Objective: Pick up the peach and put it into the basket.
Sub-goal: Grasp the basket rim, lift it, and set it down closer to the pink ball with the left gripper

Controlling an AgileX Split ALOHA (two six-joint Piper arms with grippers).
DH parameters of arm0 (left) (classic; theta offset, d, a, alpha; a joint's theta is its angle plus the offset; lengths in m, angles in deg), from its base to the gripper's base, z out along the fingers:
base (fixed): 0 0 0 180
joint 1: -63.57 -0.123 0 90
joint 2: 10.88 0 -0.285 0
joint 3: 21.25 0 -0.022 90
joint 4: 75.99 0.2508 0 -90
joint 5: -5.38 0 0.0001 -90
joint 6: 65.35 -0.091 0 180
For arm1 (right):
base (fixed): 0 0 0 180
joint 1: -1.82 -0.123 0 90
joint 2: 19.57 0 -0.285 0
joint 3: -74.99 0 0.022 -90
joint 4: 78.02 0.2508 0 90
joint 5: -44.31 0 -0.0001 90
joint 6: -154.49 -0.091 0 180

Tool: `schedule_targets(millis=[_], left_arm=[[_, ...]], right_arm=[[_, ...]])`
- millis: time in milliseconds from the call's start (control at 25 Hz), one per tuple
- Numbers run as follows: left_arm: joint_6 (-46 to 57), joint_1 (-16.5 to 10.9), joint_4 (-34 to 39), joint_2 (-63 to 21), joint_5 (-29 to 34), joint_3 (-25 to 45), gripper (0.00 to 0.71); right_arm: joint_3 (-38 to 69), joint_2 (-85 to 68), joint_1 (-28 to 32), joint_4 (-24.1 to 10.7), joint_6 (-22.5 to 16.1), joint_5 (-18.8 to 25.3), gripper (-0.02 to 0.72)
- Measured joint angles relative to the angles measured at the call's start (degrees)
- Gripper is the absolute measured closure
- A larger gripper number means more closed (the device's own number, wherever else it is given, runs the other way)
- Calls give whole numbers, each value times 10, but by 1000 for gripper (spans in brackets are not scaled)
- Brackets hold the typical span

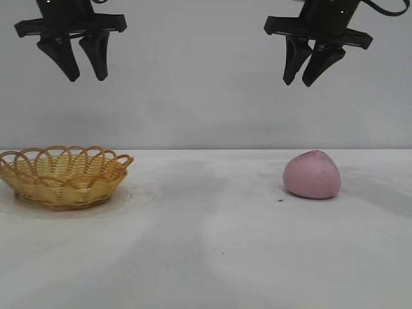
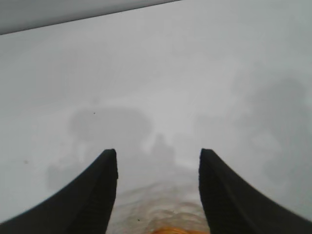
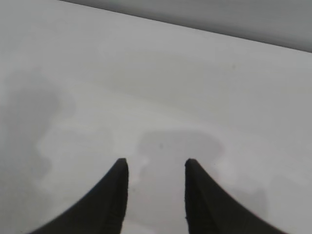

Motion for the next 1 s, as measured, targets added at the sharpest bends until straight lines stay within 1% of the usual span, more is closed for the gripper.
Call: schedule_targets(millis=[360, 560, 760, 880, 1000], left_arm=[[-6, 0, 4, 0, 9, 0, 381], [-87, -1, 16, 8, 86, -1, 381], [-139, -15, 20, 38, 179, -2, 381], [-156, -20, 23, 59, 209, -2, 381], [-164, -21, 29, 76, 213, -2, 381]], right_arm=[[0, 0, 0, 0, 0, 3, 427], [0, 0, 0, 0, 0, 9, 427], [0, 0, 0, 0, 0, 13, 427], [0, 0, 0, 0, 0, 15, 427], [0, 0, 0, 0, 0, 19, 427]])
